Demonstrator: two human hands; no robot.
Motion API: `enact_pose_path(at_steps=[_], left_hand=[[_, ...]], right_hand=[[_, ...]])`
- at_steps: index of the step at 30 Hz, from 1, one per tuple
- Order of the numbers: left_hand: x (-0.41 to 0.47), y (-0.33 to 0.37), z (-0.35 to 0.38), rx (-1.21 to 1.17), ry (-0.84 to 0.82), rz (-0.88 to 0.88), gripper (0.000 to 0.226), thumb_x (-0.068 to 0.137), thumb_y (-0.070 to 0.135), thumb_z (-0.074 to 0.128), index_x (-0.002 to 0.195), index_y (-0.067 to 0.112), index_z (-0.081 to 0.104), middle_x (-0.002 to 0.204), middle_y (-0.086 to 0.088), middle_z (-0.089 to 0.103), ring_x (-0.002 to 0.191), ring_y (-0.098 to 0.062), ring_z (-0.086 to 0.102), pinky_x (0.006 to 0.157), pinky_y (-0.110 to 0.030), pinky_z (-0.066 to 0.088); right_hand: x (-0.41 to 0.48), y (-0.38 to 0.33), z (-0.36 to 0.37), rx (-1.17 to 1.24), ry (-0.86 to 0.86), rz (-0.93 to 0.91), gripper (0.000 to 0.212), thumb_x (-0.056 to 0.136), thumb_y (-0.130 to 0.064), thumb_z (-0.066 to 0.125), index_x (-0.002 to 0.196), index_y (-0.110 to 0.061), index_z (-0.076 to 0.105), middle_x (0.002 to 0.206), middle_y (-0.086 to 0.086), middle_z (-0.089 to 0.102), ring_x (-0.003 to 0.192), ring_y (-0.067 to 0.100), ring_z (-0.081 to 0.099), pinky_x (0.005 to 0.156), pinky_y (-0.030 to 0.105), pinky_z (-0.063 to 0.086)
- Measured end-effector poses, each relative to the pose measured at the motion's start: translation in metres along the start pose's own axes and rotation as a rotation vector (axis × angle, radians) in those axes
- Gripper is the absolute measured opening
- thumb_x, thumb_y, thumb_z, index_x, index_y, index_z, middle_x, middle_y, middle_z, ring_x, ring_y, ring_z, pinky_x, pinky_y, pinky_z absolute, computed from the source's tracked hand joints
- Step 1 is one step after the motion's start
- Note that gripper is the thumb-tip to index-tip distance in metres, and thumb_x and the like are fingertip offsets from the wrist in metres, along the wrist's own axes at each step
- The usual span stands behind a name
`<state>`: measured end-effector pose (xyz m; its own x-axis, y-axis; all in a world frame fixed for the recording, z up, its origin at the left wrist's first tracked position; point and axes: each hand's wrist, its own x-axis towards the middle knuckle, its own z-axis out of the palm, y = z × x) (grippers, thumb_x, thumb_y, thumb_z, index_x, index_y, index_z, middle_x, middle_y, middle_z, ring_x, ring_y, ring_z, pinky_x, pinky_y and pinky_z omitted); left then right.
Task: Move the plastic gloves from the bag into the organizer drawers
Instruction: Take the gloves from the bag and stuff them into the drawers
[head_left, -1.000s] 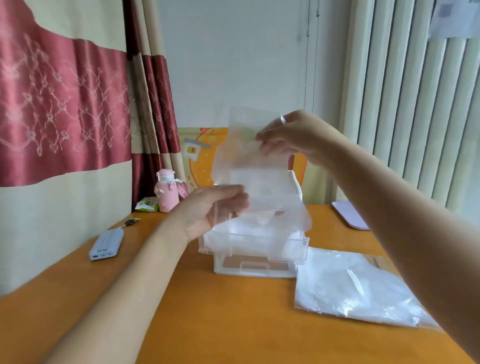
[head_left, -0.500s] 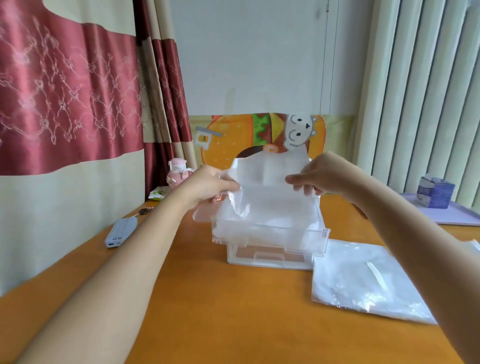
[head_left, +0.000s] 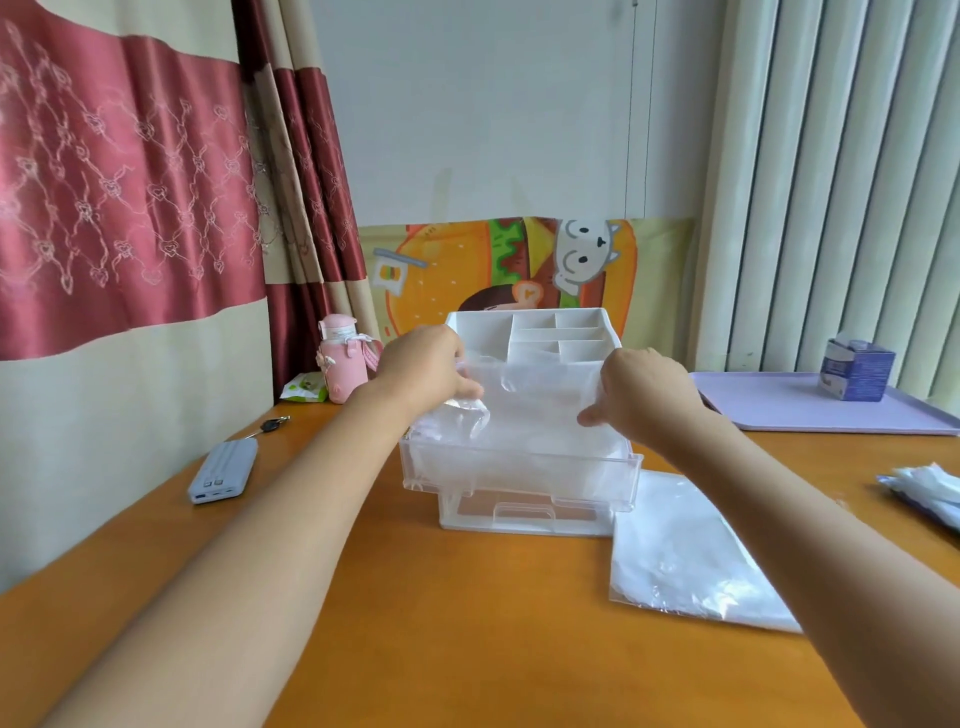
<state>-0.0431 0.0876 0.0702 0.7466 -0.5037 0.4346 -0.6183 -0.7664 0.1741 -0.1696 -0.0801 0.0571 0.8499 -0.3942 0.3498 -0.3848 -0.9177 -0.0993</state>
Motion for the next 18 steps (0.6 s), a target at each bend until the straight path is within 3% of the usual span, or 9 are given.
enact_pose_path(at_steps=[3,6,8,10,12,14,18], left_hand=[[-0.009,0.004,-0.010,0.103,0.187,0.009,0.029,0.082,0.035,0.073,0.103,0.016,0.065,0.100,0.001,0.066,0.095,-0.023,0.060,0.074,-0.032,0.039],[-0.024,0.016,-0.019,-0.049,0.277,0.126,0.016,0.085,0.027,0.072,0.096,0.017,0.065,0.090,0.005,0.066,0.086,-0.015,0.061,0.072,-0.029,0.042],[-0.031,0.028,-0.018,-0.186,0.136,0.249,0.004,0.083,0.020,0.073,0.085,0.017,0.070,0.079,0.006,0.068,0.075,-0.009,0.063,0.070,-0.028,0.050],[-0.030,0.036,-0.008,-0.236,-0.075,0.321,0.003,0.083,0.018,0.073,0.086,0.016,0.074,0.082,0.006,0.071,0.075,-0.004,0.064,0.074,-0.024,0.053],[-0.024,0.038,0.004,-0.225,-0.248,0.300,0.017,0.084,0.020,0.073,0.101,0.018,0.073,0.099,0.005,0.072,0.088,-0.004,0.064,0.077,-0.019,0.049],[-0.017,0.033,0.015,-0.144,-0.374,0.256,0.032,0.085,0.026,0.072,0.116,0.020,0.068,0.118,0.005,0.065,0.107,-0.009,0.060,0.082,-0.019,0.042],[-0.009,0.023,0.027,-0.053,-0.555,0.202,0.045,0.086,0.043,0.068,0.126,0.023,0.061,0.135,0.005,0.055,0.122,-0.013,0.052,0.091,-0.023,0.042]], right_hand=[[-0.002,0.000,0.001,-0.098,-0.042,-0.001,0.043,0.080,-0.036,0.074,0.063,-0.015,0.041,0.063,-0.002,0.042,0.075,0.025,0.046,0.075,0.031,0.032],[-0.001,0.000,0.003,-0.102,-0.067,-0.009,0.043,0.078,-0.038,0.076,0.062,-0.016,0.042,0.064,-0.003,0.043,0.075,0.023,0.047,0.076,0.032,0.031],[0.001,-0.003,0.003,-0.105,-0.072,-0.018,0.044,0.078,-0.038,0.076,0.062,-0.016,0.041,0.066,-0.003,0.045,0.075,0.023,0.048,0.078,0.033,0.031],[0.002,-0.006,0.002,-0.124,-0.080,-0.034,0.044,0.077,-0.040,0.076,0.064,-0.015,0.042,0.071,-0.002,0.048,0.077,0.023,0.048,0.080,0.035,0.031],[0.000,-0.010,0.000,-0.132,-0.104,-0.046,0.046,0.076,-0.042,0.076,0.065,-0.015,0.041,0.072,-0.002,0.047,0.078,0.023,0.048,0.080,0.033,0.033],[-0.004,-0.011,-0.005,-0.115,-0.110,-0.043,0.046,0.077,-0.041,0.076,0.065,-0.013,0.041,0.067,-0.002,0.045,0.076,0.023,0.049,0.070,0.029,0.036],[-0.014,-0.012,-0.020,-0.028,0.157,-0.119,0.008,0.085,-0.009,0.063,0.085,-0.012,0.055,0.090,0.005,0.058,0.081,0.023,0.047,0.064,0.028,0.035]])
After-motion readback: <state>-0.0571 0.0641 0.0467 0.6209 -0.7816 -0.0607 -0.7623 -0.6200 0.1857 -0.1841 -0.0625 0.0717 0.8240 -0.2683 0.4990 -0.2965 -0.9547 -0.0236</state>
